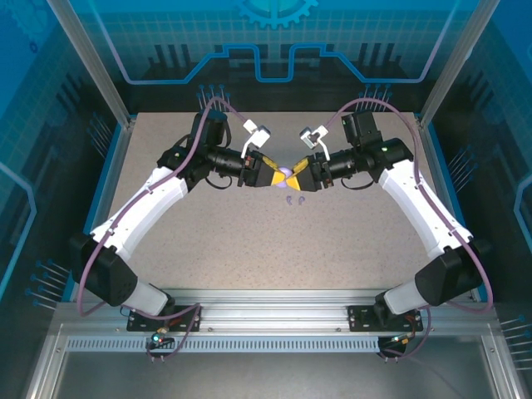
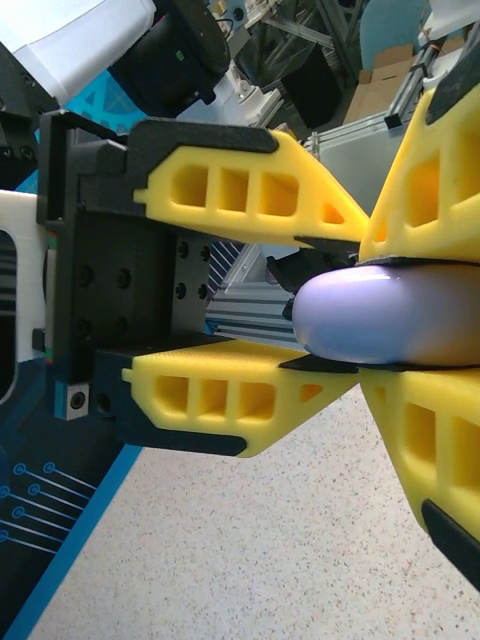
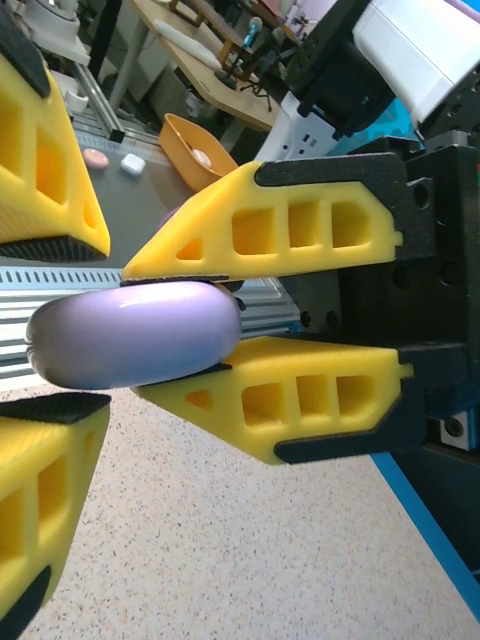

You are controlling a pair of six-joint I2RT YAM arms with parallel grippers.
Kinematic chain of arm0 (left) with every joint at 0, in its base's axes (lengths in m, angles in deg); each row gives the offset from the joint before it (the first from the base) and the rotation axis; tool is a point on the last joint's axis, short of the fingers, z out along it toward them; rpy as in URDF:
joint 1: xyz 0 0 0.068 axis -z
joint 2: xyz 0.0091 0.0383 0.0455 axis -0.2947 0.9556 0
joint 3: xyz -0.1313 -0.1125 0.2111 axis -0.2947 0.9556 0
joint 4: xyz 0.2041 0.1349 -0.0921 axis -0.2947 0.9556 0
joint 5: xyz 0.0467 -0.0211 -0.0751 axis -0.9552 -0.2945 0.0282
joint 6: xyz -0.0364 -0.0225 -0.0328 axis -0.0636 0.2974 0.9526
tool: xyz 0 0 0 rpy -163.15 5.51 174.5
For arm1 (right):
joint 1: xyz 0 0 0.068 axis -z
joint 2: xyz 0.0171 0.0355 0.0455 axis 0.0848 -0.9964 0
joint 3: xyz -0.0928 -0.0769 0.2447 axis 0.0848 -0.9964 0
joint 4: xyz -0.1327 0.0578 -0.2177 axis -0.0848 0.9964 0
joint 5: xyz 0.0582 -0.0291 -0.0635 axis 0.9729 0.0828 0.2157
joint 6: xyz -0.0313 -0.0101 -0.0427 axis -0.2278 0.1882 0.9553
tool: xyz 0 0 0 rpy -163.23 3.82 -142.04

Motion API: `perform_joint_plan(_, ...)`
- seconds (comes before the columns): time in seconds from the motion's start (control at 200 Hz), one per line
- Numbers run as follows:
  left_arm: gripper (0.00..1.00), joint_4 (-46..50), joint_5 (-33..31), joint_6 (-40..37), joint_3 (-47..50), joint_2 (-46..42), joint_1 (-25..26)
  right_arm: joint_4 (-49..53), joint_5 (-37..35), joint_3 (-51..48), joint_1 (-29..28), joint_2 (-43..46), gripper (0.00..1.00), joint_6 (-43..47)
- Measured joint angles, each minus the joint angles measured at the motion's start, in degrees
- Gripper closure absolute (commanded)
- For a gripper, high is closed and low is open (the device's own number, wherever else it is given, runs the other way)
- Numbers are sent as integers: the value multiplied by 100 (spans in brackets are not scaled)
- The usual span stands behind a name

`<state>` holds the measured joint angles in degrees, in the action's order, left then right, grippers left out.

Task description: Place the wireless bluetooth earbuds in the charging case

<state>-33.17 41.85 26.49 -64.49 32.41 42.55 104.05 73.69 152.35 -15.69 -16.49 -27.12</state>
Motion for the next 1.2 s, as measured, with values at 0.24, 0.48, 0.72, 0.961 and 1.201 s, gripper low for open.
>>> perform_joint_plan(0.24,74,87,92,-42,-79,0,33,109,22,151,-46,-42,73,98)
perform_joint_plan(0.48,48,157,9,-101,-83,0,31,175,2,162,-44,-42,88,94)
perform_joint_plan(0.72,34,-378,-374,341,98,-81,15,-284,-129,-9,46,192,89,-306)
perform_joint_plan(0.961,30,-1668,-505,1266,780,-494,-24,-1060,-378,-275,90,634,90,-955)
perform_joint_plan(1.201,34,-2787,-575,1996,1178,-916,-50,-1884,-573,-431,111,872,89,-1766)
